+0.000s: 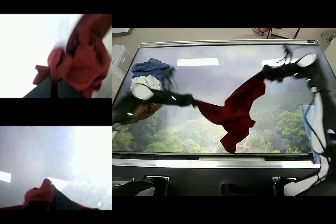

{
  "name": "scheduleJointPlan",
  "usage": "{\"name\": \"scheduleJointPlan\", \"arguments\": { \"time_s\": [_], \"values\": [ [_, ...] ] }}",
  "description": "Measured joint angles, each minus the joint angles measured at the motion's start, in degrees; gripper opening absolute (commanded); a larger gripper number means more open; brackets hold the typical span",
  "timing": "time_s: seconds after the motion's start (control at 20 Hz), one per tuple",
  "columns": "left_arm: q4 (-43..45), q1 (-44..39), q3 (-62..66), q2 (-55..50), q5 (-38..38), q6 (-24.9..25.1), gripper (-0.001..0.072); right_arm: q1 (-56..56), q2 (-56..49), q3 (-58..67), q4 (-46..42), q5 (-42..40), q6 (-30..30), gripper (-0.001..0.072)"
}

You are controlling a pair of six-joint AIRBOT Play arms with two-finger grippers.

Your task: Fold the clothes and pants, and hang the long-sleeved shirts on hangers.

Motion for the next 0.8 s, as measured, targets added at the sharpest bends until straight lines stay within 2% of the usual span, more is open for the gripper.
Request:
{"name": "scheduleJointPlan", "arguments": {
  "time_s": [0.2, 0.4, 0.6, 0.8],
  "values": [
    [3.61, 7.39, 18.86, 11.89, 3.32, -1.03, 0.0023, -5.57, 17.42, 6.93, -1.68, -4.9, -2.73, 0.0036],
    [5.16, 9.84, 27.96, 22.62, 10.67, -1.25, 0.0023, -7.61, 33.03, 8.79, -5.88, -8.98, -4.59, 0.0036],
    [8.63, 10.54, 30.45, 28.15, 14.75, -2.69, 0.0023, -8.13, 41.35, 9.2, -13.2, -9.97, -3.34, 0.0036],
    [10.36, 10.73, 31.12, 28.57, 15.58, -3.78, 0.0024, -8.26, 43.65, 9.31, -18.34, -12.72, -1.14, 0.0036]
  ]
}}
